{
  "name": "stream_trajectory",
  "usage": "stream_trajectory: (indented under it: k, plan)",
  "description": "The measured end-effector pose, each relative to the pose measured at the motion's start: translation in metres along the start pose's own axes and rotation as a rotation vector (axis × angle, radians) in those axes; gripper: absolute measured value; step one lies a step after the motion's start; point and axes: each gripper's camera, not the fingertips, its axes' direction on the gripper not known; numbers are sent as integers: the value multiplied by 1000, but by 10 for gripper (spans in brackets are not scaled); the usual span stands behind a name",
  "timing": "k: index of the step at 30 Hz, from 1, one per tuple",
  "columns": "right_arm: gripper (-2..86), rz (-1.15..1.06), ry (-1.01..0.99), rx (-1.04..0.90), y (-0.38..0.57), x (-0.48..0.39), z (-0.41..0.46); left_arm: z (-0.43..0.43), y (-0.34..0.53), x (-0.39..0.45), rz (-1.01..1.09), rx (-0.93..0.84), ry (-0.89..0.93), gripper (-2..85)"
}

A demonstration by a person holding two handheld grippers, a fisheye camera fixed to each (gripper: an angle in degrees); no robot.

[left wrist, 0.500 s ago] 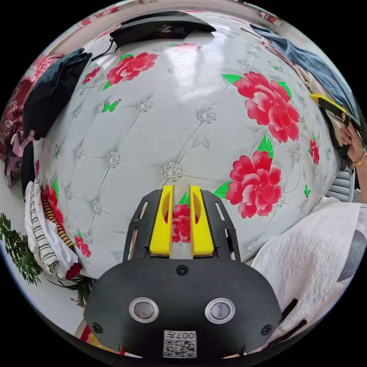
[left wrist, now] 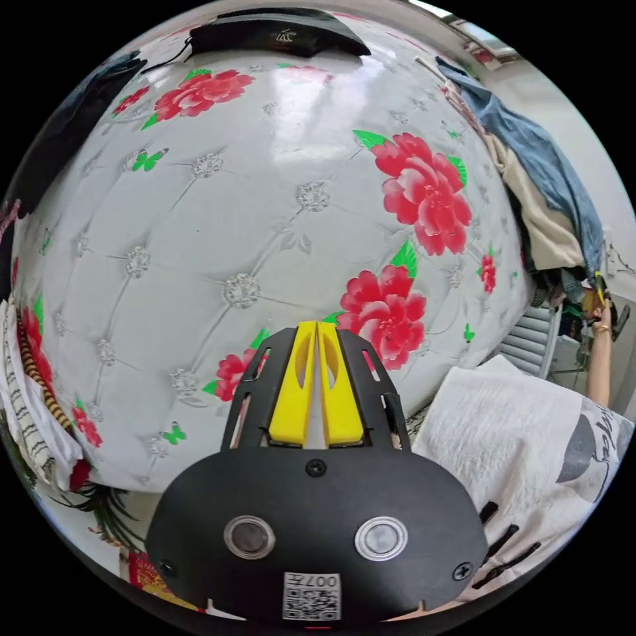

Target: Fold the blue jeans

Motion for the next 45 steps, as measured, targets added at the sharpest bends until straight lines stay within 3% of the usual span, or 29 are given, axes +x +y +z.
stream_trajectory:
  k: [2, 4, 7, 11, 14, 19, 22, 25, 28, 31, 36, 40, 45]
  plan:
    - [26, -44, 0, 107, -1, -13, -33, -6, 18, 8, -3, 73, 42, -9]
    - [11, -131, -155, 360, -3, -36, -99, -12, 34, 13, -10, 108, 51, -9]
    - [3, -255, -461, 443, -22, -77, -151, -29, 63, 17, 18, 170, 47, -10]
    - [0, -283, -566, 463, -22, -109, -170, -59, 102, 5, -21, 273, 37, -10]
    - [-1, -393, -830, 361, -2, -146, -174, -77, 133, -6, -81, 374, 82, -10]
    - [-2, -973, -1315, 167, 129, -296, -233, -92, 155, -10, -127, 439, 95, -10]
    - [-3, -1274, -1470, -26, 246, -376, -261, -101, 159, -8, -141, 479, 76, -9]
    - [-2, -1588, -1502, -180, 356, -426, -282, -104, 169, -21, -233, 522, 70, -9]
    - [-1, -1711, -1552, -293, 399, -442, -291, -104, 192, -49, -393, 549, 98, -8]
    - [1, -1652, -1661, -327, 383, -439, -281, -110, 224, -68, -538, 536, 6, -3]
    - [14, -1303, -1475, -343, 341, -437, -195, -161, 276, -65, -643, 633, -198, 46]
    - [28, -1094, -1261, -396, 300, -433, -115, -191, 246, -28, -399, 663, -211, 71]
    - [37, -976, -1157, -387, 256, -447, -69, -145, 120, 39, -49, 475, -46, 130]
